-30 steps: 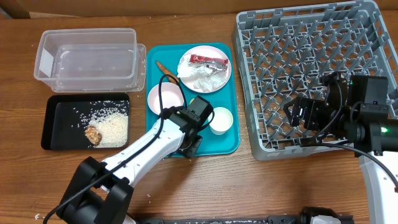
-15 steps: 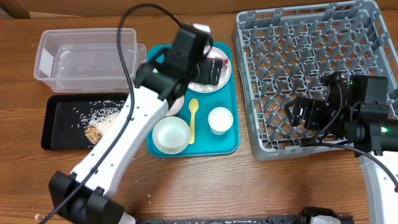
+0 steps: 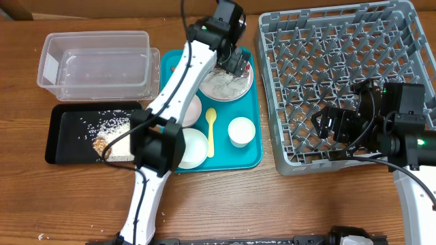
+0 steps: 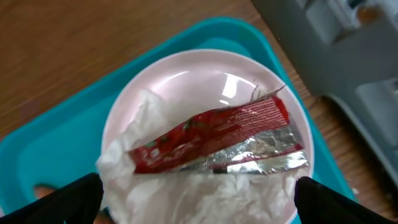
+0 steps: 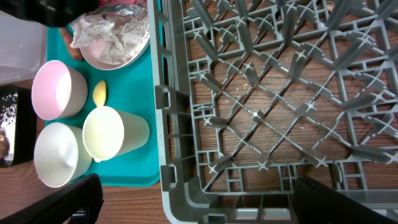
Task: Sort waste into correct bins and load items into the dishwasher
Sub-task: 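Grasp the tissue and red wrapper on the white plate with left gripper, then drop the tissue into the clear plastic bin with the left gripper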
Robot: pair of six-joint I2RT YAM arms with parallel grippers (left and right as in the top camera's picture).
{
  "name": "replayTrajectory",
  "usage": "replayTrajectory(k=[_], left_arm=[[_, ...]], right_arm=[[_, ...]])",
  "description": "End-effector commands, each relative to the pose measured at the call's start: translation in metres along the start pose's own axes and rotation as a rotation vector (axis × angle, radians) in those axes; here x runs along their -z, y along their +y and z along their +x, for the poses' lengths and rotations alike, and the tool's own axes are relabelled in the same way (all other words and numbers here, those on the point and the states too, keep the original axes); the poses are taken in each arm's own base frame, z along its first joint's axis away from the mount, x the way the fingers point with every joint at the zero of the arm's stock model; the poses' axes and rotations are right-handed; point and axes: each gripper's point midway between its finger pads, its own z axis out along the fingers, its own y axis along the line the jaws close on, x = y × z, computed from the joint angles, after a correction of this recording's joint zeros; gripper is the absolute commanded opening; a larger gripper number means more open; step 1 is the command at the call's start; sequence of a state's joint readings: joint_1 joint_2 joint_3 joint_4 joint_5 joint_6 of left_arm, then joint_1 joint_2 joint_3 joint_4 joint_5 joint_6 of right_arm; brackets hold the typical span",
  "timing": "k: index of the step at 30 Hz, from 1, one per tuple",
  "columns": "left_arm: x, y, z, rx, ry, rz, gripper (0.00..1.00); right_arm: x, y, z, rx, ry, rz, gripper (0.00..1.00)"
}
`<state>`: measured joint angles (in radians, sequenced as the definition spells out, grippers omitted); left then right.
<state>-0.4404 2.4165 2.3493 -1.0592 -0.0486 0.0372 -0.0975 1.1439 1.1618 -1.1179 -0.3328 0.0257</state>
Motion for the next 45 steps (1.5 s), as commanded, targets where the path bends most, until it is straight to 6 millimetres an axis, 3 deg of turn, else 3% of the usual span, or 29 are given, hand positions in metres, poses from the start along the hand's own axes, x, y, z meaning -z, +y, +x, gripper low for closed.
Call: replayTrajectory(k=[1,7,13,16,21,23,24,26,28,31,38,42,45], left_arm=[[-0.021,-0.004,0.006,-0.088,0.033,0.029,1.00],[-0.042,-0.011,0.033,-0.124,0.137,0.066,0.95],[-0.071,-0.014,0.056,-0.134,0.217,0.077,0.81],[-0.085,-0.016,0.066,-0.134,0.248,0.085,0.65],[-0.088,-0.016,0.065,-0.134,0.241,0.085,0.36],[-0.088,-0.016,0.064,-0.134,0.234,0.084,0.19],[-0.088,-0.016,0.064,-0.133,0.235,0.084,0.06],[-0.084,-0.016,0.063,-0.107,0.238,0.082,0.04],[-0.072,-0.013,0.059,-0.069,0.232,0.076,0.04],[-0.038,0.001,0.041,0.013,0.185,0.060,0.04],[0.087,0.053,-0.011,0.178,-0.031,0.019,0.04],[0.152,0.089,-0.016,0.230,-0.133,-0.025,0.04],[0.182,0.117,-0.006,0.273,-0.156,-0.061,0.04]], right_arm=[[0.004,0.002,-0.005,0.009,-0.019,0.000,1.00],[-0.002,0.000,-0.005,0.001,0.001,0.002,1.00],[-0.012,-0.004,-0.003,-0.013,0.039,0.005,1.00],[-0.014,-0.005,-0.003,-0.015,0.046,0.005,1.00],[-0.014,-0.005,-0.003,-0.015,0.046,0.006,1.00],[-0.014,-0.005,-0.003,-0.015,0.046,0.006,1.00],[-0.014,-0.005,-0.003,-0.015,0.046,0.006,1.00],[-0.014,-0.005,-0.003,-0.015,0.046,0.006,1.00],[-0.014,-0.005,-0.003,-0.015,0.046,0.005,1.00],[-0.014,-0.005,-0.003,-0.015,0.046,0.005,1.00],[-0.014,-0.005,-0.003,-0.016,0.046,0.005,1.00],[-0.014,-0.005,-0.003,-0.016,0.046,0.005,1.00],[-0.014,-0.005,-0.003,-0.015,0.046,0.005,1.00]])
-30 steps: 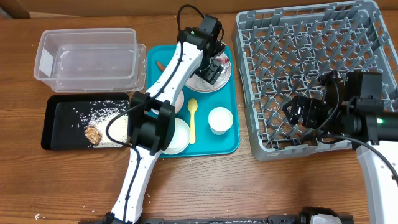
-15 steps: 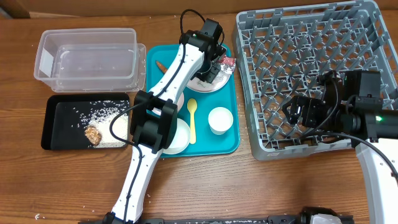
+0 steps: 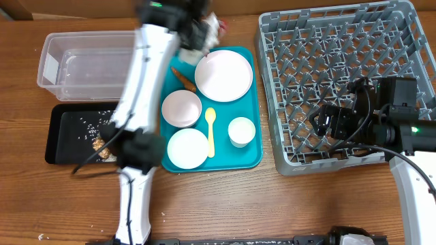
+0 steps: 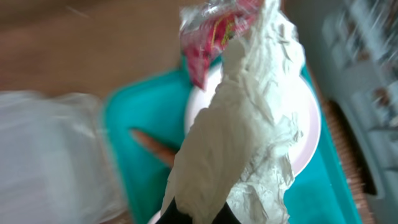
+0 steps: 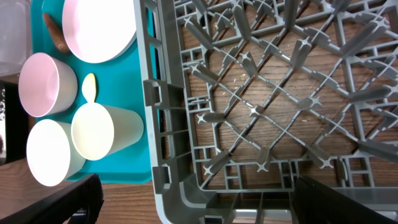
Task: Sort waste into correct bins and load items into the dishwasher
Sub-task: 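Drop the tissue into the clear plastic bin with the left gripper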
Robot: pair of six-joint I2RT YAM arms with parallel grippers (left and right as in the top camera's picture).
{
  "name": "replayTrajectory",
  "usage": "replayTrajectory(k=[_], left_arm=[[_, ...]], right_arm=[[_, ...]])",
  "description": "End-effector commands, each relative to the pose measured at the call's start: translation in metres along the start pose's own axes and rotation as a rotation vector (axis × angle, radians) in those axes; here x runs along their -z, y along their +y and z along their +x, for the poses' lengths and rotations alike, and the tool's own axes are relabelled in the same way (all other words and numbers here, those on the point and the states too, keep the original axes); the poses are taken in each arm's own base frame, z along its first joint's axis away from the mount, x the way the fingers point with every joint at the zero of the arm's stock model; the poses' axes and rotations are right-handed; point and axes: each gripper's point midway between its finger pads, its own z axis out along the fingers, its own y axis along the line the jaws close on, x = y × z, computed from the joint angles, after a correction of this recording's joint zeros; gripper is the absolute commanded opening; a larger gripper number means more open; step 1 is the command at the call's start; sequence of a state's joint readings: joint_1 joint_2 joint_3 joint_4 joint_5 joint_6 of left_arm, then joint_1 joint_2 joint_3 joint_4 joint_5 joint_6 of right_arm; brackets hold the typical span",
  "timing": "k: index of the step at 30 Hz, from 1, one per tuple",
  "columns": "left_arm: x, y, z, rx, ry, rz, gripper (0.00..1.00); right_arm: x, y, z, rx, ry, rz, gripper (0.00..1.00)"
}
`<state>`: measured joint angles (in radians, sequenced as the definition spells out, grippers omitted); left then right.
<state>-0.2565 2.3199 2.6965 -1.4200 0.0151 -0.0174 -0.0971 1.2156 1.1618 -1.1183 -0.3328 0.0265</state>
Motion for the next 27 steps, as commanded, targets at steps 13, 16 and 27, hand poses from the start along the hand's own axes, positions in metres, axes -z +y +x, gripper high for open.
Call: replayTrajectory(k=[13,16,27], left_arm=[[0.009,0.190,0.052,0.398,0.101,-0.238,0.04],[-0.033,0.201,0.062,0.427,0.145,-0.190,0.13],[-0.038,0.187,0.030,0.385,0.046,-0.165,0.94]], right_arm=[[0.004,0.002,-0.006,0.010,-0.023,-0.002,1.00],[0.004,0.002,-0.006,0.011,-0.023,-0.001,1.00],[0.004,0.002,-0.008,0.013,-0.030,-0.001,1.00]])
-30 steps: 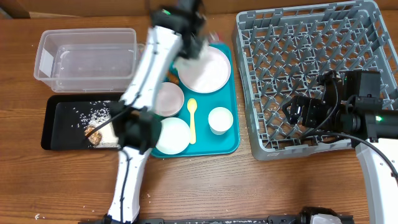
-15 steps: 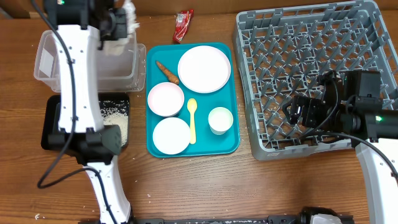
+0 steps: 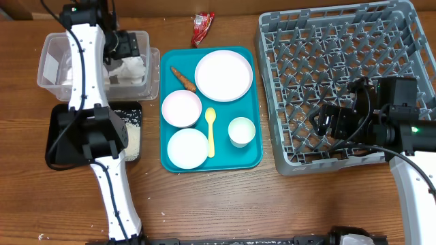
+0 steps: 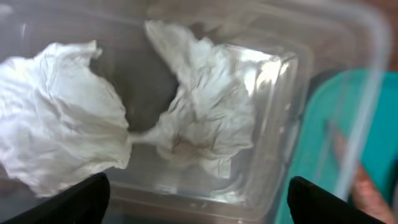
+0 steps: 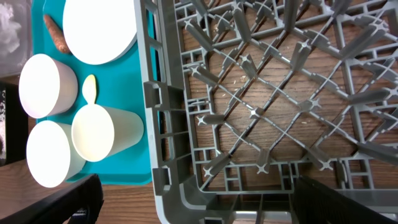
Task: Sort waste into correct bins and load items into the dishwasher
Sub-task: 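Drop the tissue into the clear plastic bin with the left gripper, then pick up the red wrapper from the table behind the tray with left gripper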
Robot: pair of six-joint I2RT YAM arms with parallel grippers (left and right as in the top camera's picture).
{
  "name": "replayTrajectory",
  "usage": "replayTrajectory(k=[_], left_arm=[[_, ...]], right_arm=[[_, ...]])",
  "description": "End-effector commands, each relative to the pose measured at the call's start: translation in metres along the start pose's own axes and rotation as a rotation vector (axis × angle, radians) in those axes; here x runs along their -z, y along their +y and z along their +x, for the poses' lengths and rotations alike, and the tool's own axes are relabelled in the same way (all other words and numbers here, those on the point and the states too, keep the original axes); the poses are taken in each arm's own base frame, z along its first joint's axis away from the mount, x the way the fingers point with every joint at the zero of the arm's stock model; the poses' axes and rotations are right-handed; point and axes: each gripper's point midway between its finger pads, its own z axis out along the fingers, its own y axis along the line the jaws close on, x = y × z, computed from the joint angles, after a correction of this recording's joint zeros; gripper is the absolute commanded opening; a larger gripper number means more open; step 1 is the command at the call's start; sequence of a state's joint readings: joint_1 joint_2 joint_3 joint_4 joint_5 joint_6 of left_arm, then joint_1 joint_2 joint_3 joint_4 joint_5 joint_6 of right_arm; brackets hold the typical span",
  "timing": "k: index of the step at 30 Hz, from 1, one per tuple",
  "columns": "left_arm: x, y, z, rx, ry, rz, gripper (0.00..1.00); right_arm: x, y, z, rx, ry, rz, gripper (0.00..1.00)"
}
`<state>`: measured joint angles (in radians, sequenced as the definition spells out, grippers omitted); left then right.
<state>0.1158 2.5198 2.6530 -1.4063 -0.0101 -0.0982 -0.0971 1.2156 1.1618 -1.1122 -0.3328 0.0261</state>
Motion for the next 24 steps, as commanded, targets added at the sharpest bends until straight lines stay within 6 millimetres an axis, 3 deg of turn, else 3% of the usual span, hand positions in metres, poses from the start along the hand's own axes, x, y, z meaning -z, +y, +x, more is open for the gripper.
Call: replayTrajectory(k=[1,4,7,10,13,17,20,24], left_arm=[[0.081,-0.041,-0.038,-0.051,-0.241,0.090,0.95],[0.113,-0.091,-0.054,-0.164,-0.370,0.183,0.96],[0.118,-0.148,-0.063,-0.305,-0.463,0.228,0.96],[0.095,-0.194,-0.062,-0.391,-0.487,0.252,0.96],[0.046,-0.234,-0.059,-0.439,-0.484,0.273,0.95],[0.002,-0.249,-0.057,-0.453,-0.467,0.273,0.95],[-0.025,-0.242,-0.061,-0.420,-0.462,0.227,0.95],[-0.046,-0.234,-0.068,-0.404,-0.474,0.200,0.95]], right_arm=[[0.004,0.002,-0.006,0.011,-0.024,-0.001,1.00],[0.004,0.002,-0.006,0.011,-0.024,-0.001,1.00],[0.004,0.002,-0.006,0.010,-0.021,-0.001,1.00],[0.004,0.002,-0.004,0.007,-0.015,0.000,1.00],[0.004,0.002,-0.003,0.006,-0.010,0.000,1.00],[0.004,0.002,-0.002,0.005,-0.008,0.001,1.00],[0.004,0.002,-0.002,0.005,-0.008,0.001,1.00],[0.004,0.002,-0.003,0.005,-0.009,0.000,1.00]])
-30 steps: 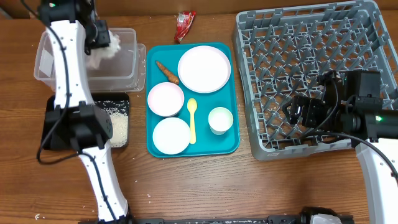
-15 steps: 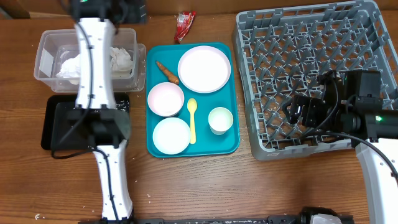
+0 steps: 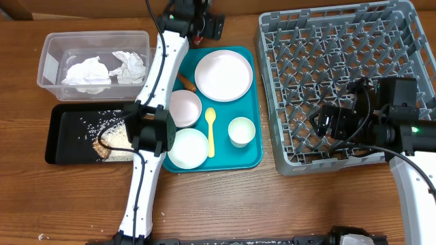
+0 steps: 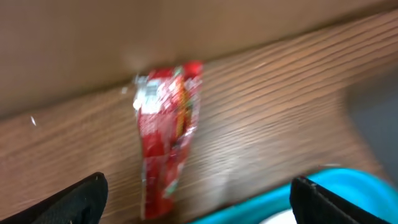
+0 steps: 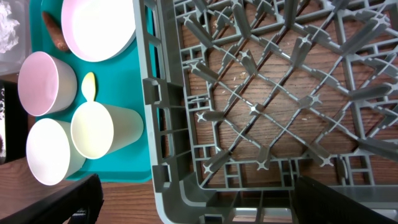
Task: Sort waste into correct bins and load items into the dishwasher
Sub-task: 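Pick up the red wrapper from the table behind the tray with left gripper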
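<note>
A red snack wrapper point(image 4: 165, 134) lies flat on the wooden table behind the teal tray point(image 3: 253, 109). My left gripper point(image 4: 199, 205) hangs open right above it, and in the overhead view that gripper point(image 3: 203, 24) hides the wrapper. Two crumpled napkins point(image 3: 85, 70) lie in the clear bin point(image 3: 48, 47). The tray carries a bare pink plate point(image 3: 223, 75), a pink bowl point(image 3: 184, 107), a white bowl point(image 3: 187, 148), a yellow spoon point(image 3: 211, 129), a cup point(image 3: 240, 131) and a brown food stick point(image 3: 185, 82). My right gripper point(image 5: 199, 205) is open over the front left corner of the grey dish rack point(image 3: 272, 129).
A black tray point(image 3: 54, 146) with scattered rice and crumbs sits in front of the clear bin. The rack holds no dishes. The left arm stretches from the table's front across the tray's left side.
My left gripper was open over the clear bin with the napkins below it. It now hangs open over the red wrapper behind the tray. The right arm has not moved.
My left gripper was open above the pink plate, which held a napkin and the red wrapper. Then it held both up beside the bare plate. Later the napkins lay in the clear bin and the wrapper on the table; now the gripper is above it.
</note>
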Robot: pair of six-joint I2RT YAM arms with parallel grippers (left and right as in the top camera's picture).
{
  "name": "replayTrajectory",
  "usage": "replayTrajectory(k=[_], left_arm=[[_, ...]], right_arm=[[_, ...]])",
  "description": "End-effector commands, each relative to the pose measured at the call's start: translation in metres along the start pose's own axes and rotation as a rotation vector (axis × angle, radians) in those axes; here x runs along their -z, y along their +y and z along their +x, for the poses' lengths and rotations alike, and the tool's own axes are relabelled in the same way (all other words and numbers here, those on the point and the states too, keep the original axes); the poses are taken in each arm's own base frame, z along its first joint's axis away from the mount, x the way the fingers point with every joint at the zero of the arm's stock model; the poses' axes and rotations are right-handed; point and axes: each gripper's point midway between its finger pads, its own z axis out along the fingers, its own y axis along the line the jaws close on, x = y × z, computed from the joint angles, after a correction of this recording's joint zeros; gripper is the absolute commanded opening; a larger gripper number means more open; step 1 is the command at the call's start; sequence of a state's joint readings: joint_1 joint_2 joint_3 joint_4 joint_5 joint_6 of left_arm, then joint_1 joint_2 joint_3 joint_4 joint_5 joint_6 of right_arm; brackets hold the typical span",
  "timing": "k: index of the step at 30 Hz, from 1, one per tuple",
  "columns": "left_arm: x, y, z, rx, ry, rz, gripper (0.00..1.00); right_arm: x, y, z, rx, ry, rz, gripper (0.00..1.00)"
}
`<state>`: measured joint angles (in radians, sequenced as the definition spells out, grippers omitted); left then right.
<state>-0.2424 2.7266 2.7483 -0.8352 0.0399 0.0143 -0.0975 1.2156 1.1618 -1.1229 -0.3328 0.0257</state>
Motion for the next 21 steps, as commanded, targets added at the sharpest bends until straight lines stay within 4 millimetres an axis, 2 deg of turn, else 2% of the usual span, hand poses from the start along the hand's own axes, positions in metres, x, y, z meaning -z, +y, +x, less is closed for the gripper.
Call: replayTrajectory(k=[1,7,13,21], left_arm=[[-0.006,0.023,-0.003,0.008,-0.027,-0.060,0.94],[-0.036,0.022,0.013,-0.002,-0.021,-0.055,0.88],[-0.050,0.019,0.013,-0.004,-0.054,-0.040,0.81],[-0.065,0.019,0.028,-0.003,-0.031,-0.034,0.75]], right_arm=[[0.004,0.002,-0.005,0.009,-0.020,-0.001,1.00],[0.004,0.002,-0.005,0.009,-0.019,-0.001,1.00],[0.004,0.002,-0.005,0.009,-0.020,-0.001,1.00],[0.004,0.002,-0.005,0.009,-0.019,-0.001,1.00]])
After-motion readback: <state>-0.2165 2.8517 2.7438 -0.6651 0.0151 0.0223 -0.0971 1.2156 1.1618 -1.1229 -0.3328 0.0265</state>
